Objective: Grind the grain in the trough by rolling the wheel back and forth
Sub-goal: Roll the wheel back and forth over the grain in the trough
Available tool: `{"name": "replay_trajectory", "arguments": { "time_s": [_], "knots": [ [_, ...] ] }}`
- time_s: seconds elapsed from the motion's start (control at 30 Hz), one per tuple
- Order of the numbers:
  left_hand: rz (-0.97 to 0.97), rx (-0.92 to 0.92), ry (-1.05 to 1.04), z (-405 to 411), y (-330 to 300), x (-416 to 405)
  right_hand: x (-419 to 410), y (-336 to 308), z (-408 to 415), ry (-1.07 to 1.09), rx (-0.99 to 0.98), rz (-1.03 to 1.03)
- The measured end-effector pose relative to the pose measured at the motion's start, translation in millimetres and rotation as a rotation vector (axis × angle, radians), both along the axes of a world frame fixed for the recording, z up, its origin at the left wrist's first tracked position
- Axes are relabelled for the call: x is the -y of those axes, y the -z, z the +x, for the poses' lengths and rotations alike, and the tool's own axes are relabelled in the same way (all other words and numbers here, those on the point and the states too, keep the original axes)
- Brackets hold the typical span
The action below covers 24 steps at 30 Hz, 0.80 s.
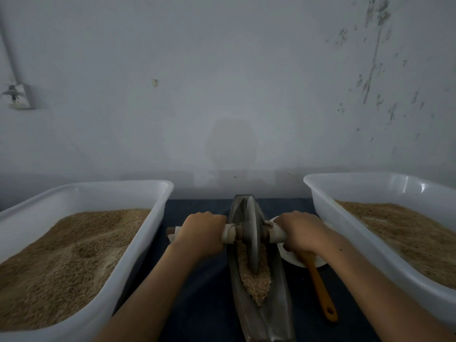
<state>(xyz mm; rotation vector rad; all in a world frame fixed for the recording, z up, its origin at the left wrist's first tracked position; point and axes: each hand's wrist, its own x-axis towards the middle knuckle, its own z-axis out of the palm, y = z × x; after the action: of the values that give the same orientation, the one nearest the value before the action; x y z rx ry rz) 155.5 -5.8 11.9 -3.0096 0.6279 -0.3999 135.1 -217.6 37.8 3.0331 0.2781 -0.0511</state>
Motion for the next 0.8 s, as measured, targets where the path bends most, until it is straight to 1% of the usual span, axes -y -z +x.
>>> {"name": "replay_trajectory", "arguments": {
  "time_s": [0.1,0.2,0.4,0.47,0.53,0.6,0.67,0.8],
  "knots": [
    [0.023,-0.128,0.025,2,-4,-3,0,-4,-1,-0.002,-0.081,-0.019],
    [0.033,-0.153,0.015,2,-4,-3,0,-2,1,0.009,-0.07,-0.017],
    [0.001,0.106,-0.044,0,4,2,0,10,4,-0.016,0.171,0.031],
    [-0.015,0.174,-0.063,-1,7,3,-2,11,4,-0.027,0.214,0.033],
    [-0.03,0.198,-0.074,-1,8,4,-2,11,3,-0.034,0.229,0.033],
    [-0.026,0.177,-0.065,-2,6,3,-1,10,3,-0.026,0.216,0.034],
    [-0.004,0.12,-0.048,0,4,2,0,9,3,-0.017,0.162,0.025],
    [0.047,-0.068,-0.011,5,0,0,2,1,1,-0.016,-0.007,-0.008]
  ]
}}
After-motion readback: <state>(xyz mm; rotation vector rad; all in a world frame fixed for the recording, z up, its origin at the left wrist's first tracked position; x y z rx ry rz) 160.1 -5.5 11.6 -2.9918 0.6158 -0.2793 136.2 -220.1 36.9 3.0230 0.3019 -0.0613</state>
